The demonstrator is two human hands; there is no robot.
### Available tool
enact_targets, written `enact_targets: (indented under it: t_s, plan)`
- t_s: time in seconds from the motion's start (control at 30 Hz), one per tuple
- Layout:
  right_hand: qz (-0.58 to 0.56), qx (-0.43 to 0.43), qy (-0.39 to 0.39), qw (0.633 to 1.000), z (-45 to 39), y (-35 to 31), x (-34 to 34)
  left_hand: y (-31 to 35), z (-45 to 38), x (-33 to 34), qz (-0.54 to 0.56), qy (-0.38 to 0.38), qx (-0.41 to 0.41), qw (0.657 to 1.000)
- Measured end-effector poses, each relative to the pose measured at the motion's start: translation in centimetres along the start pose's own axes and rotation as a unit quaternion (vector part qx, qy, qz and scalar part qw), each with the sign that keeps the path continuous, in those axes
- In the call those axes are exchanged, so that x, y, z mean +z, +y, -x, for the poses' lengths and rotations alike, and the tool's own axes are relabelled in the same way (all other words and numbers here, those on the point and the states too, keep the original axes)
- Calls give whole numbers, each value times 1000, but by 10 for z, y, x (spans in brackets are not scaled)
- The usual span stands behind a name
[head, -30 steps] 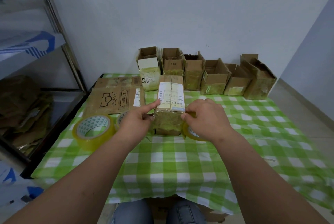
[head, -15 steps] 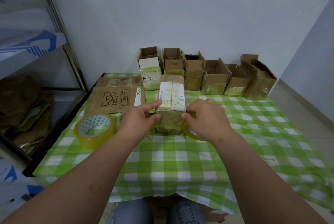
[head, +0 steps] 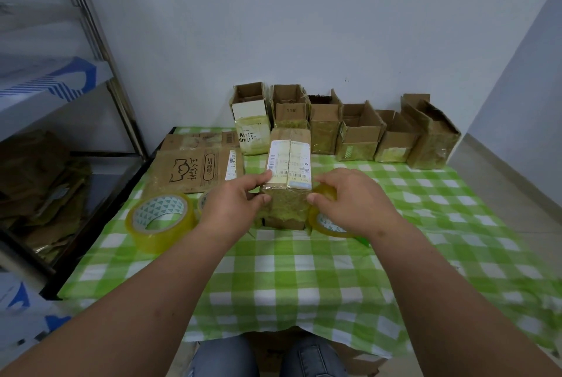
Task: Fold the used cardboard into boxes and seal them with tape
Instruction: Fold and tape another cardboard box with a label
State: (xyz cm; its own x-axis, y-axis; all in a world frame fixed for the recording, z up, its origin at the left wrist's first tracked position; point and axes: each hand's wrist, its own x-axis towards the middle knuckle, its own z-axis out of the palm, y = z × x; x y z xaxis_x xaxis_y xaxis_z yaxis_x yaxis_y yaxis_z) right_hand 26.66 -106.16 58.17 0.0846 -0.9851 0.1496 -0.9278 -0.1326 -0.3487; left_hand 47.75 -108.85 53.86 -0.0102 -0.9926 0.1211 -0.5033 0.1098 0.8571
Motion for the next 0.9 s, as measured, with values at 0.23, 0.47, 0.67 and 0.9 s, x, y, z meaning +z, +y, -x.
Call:
enact_targets:
  t_s: [0.23,0.47,0.67,0.9]
  plan:
    - [-157,99,-54,981,15,23,-13,2,0,0,25,2,-15,1000]
    - [-288,119,-11,950,25,8,-10,20,-2,3,-78,19,9,997]
    - [-391,96,-17,915,38,-13,3,42,-9,2,-183,-60,33,981]
    - [-560,108,-32,821,51,-20,39,35,-26,0,-216,-102,41,970]
